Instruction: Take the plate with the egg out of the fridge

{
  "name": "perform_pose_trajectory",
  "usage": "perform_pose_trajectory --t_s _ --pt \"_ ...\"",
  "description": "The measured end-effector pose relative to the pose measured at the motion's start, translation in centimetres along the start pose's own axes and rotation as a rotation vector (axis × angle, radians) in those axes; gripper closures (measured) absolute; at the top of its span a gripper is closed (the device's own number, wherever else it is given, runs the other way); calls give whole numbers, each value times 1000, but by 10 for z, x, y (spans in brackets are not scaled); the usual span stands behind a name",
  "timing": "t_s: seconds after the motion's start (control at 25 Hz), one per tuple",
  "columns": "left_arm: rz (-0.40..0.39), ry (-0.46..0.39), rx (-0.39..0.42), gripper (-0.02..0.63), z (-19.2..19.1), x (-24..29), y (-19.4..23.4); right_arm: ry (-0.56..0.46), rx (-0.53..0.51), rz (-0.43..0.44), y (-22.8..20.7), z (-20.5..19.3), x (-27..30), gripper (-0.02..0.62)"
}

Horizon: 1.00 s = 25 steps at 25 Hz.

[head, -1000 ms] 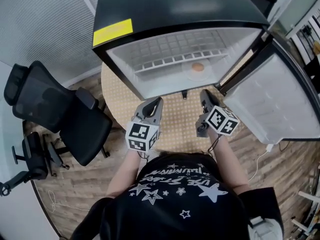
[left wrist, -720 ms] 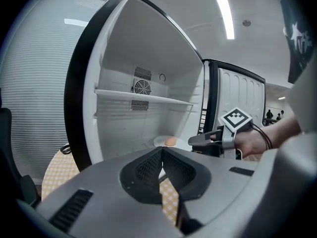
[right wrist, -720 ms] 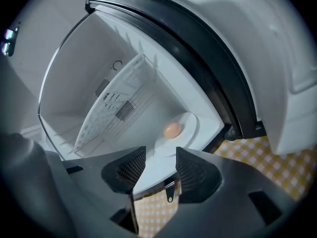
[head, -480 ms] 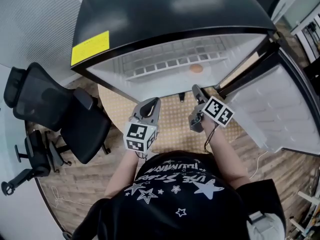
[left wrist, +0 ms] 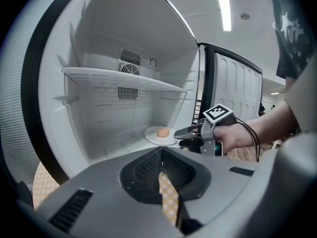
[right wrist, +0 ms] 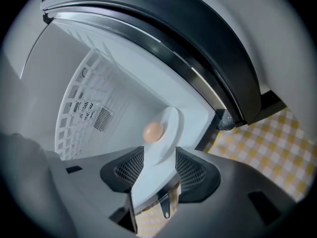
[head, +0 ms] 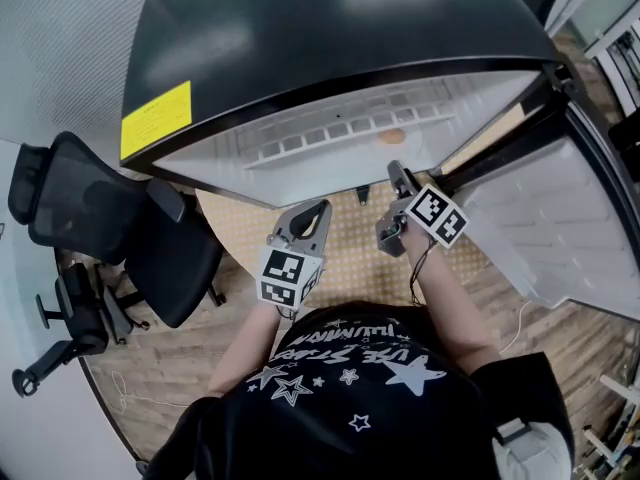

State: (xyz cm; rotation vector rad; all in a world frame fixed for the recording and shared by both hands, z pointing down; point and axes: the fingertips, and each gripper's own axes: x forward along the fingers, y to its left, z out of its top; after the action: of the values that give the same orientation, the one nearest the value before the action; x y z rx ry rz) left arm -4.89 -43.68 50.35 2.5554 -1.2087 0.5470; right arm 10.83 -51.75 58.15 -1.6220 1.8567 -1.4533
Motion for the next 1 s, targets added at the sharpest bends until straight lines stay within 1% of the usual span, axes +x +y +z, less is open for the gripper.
perform_pose_trajectory --t_s 0.08,0.28,0.4,0.48,0.56,0.76,1.0 --pt "-5 7 1 598 -2 1 -1 -8 10 2 0 2 2 396" --pt "1 17 -9 598 -7 0 1 -42 82 13 3 6 8 396" --pt "3 22 -13 598 -9 0 2 -60 103 10 3 10 12 402" --pt "4 24 -13 597 -10 0 2 -65 106 -15 -2 10 14 444" --pt "5 27 -16 598 -12 0 2 -69 111 -43 -7 10 15 529" --pt "3 26 -15 598 -12 -1 1 -87 151 -33 -9 12 16 537" --pt "6 19 -11 597 -14 -8 1 -67 225 -6 -11 -1 6 543"
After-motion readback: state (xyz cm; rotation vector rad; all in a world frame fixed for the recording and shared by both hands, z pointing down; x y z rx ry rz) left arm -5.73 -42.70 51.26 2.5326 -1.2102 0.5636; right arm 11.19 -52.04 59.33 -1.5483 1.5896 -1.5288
